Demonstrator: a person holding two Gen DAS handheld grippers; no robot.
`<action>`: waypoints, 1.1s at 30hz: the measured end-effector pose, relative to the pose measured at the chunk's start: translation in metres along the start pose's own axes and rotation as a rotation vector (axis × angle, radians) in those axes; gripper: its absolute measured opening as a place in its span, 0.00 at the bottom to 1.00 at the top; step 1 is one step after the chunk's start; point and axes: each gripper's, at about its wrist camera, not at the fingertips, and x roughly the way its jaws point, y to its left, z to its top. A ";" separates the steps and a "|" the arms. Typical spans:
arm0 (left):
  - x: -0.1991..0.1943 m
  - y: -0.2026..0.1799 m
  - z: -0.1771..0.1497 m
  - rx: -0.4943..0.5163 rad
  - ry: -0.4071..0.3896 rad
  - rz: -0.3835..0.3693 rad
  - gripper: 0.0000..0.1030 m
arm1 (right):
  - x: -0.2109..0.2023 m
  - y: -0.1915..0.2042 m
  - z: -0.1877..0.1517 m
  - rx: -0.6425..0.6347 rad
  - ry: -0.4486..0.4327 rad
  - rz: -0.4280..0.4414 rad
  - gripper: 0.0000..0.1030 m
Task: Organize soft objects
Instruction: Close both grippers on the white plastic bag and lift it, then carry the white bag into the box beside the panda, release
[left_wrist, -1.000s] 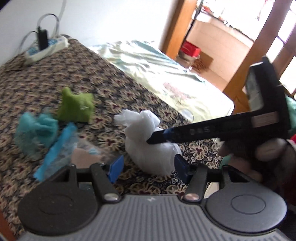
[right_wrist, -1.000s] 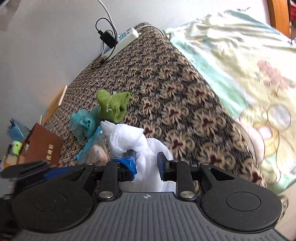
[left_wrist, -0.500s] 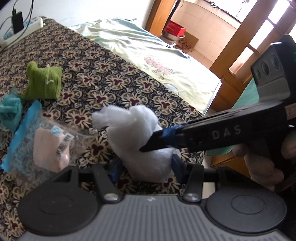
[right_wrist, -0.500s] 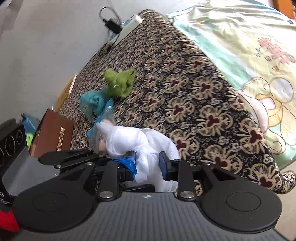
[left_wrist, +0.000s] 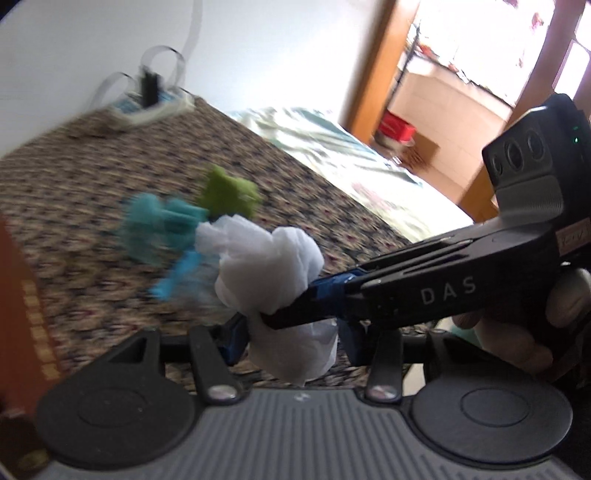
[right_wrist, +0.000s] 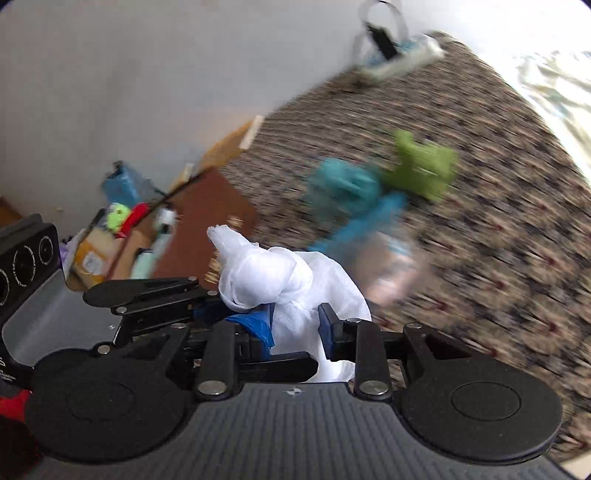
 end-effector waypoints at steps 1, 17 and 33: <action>-0.011 0.006 -0.002 -0.011 -0.017 0.012 0.44 | 0.005 0.008 0.003 -0.001 -0.005 0.020 0.11; -0.158 0.133 -0.040 -0.098 -0.228 0.238 0.44 | 0.113 0.158 0.033 -0.135 -0.099 0.263 0.13; -0.127 0.237 -0.084 -0.246 -0.027 0.219 0.52 | 0.214 0.201 0.017 -0.144 0.098 0.056 0.13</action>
